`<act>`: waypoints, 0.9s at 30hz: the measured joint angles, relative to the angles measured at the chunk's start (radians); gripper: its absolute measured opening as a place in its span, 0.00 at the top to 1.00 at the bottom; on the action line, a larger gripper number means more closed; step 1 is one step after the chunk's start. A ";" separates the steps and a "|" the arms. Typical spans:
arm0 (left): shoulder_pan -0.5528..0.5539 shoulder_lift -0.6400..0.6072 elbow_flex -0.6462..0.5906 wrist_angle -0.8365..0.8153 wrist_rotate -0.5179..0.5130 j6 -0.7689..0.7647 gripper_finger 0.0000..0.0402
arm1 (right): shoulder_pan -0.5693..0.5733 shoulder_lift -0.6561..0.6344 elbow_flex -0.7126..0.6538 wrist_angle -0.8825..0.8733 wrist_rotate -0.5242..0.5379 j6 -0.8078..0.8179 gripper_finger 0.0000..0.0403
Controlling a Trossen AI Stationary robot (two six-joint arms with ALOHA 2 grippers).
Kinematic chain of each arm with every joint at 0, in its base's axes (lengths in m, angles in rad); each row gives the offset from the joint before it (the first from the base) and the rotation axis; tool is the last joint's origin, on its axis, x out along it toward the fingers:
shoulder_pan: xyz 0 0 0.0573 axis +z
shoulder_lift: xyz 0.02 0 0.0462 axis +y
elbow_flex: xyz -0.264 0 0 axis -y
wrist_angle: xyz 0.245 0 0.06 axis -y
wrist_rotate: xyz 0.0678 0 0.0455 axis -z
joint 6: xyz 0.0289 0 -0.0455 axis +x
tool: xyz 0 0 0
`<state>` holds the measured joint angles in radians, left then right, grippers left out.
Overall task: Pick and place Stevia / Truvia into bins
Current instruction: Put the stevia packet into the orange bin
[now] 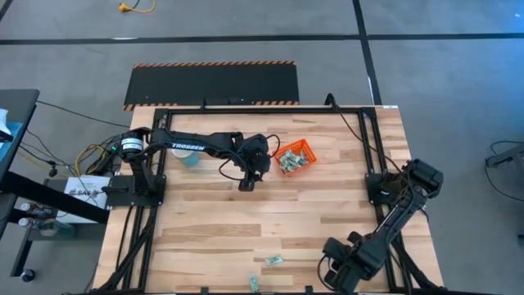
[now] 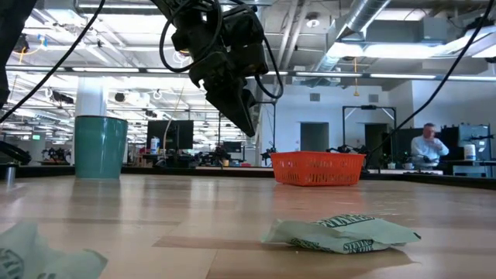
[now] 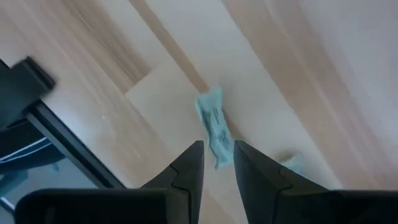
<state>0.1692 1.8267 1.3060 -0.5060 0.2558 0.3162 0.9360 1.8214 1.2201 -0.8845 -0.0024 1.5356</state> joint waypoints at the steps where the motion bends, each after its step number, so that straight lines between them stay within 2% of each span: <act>1: 0.000 0.000 0.000 0.000 0.000 -0.002 0.67 | 0.000 0.000 0.000 0.000 0.008 -0.016 0.80; 9: 0.000 0.000 0.000 0.000 0.000 -0.009 0.67 | -0.008 0.000 -0.005 0.010 0.031 -0.090 0.80; 17: 0.000 0.001 0.000 0.000 0.000 -0.013 0.67 | -0.009 0.000 -0.083 0.142 0.027 -0.097 0.80; 27: 0.000 0.001 0.000 0.000 0.000 -0.015 0.67 | -0.017 0.031 -0.084 0.130 0.015 -0.130 0.80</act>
<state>0.1688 1.8275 1.3056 -0.5060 0.2558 0.3016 0.9188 1.8525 1.1365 -0.7549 0.0129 1.4059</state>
